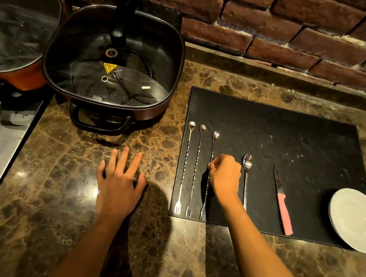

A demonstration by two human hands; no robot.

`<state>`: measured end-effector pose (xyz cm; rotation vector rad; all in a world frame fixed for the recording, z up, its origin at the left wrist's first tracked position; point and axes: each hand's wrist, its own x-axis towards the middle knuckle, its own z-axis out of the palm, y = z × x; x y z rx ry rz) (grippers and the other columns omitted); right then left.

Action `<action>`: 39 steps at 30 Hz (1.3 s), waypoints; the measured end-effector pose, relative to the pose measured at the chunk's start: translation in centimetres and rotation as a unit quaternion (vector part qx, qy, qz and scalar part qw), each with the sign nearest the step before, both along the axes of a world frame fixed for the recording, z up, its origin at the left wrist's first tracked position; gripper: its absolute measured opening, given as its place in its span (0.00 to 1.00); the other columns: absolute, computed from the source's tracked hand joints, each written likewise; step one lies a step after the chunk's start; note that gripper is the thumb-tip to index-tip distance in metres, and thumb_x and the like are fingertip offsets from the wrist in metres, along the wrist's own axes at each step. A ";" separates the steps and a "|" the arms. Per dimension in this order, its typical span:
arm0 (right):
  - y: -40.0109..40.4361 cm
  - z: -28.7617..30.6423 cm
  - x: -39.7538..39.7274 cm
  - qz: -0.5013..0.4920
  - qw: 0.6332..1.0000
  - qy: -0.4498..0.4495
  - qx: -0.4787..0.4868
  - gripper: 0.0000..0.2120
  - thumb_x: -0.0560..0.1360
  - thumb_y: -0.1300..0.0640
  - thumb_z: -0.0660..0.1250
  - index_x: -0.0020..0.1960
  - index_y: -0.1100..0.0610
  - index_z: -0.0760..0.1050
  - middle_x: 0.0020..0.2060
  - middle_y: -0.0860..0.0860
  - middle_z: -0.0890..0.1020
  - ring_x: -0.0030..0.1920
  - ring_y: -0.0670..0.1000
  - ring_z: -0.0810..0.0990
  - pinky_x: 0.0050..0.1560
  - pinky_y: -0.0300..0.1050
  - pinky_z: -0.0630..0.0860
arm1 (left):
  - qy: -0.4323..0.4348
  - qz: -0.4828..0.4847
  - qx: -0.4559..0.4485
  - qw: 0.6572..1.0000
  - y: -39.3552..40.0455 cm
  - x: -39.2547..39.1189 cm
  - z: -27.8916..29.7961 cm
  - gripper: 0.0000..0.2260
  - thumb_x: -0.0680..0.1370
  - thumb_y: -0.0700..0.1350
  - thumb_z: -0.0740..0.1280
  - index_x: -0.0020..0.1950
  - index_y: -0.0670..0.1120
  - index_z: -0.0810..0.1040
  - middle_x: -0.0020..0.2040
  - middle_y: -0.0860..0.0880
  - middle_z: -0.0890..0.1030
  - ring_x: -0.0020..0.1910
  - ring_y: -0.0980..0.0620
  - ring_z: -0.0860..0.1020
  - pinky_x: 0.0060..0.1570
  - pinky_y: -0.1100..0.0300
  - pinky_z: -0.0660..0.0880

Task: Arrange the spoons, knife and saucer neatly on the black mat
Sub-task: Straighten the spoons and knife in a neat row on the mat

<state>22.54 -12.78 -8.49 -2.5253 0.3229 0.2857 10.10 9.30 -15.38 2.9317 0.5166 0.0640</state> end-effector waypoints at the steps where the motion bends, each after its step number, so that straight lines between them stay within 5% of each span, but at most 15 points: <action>1: 0.0 0.0 0.0 0.001 1.000 0.001 -0.002 0.04 0.75 0.60 0.67 0.44 0.59 0.79 0.42 0.61 0.84 0.44 0.63 0.83 0.45 0.58 0.82 | 0.000 0.000 0.000 1.000 0.0 0.0 0.0 0.26 0.81 0.59 0.52 0.78 0.55 0.67 0.80 0.45 0.67 0.80 0.42 0.61 0.74 0.38 0.62; 39: -0.4 -0.6 0.1 -0.005 1.000 -0.004 0.029 0.06 0.75 0.58 0.69 0.44 0.61 0.79 0.41 0.59 0.84 0.44 0.60 0.84 0.46 0.53 0.81 | 0.001 -0.001 0.008 1.000 0.1 -0.2 -0.2 0.26 0.81 0.58 0.53 0.79 0.55 0.65 0.81 0.45 0.65 0.81 0.42 0.60 0.75 0.39 0.60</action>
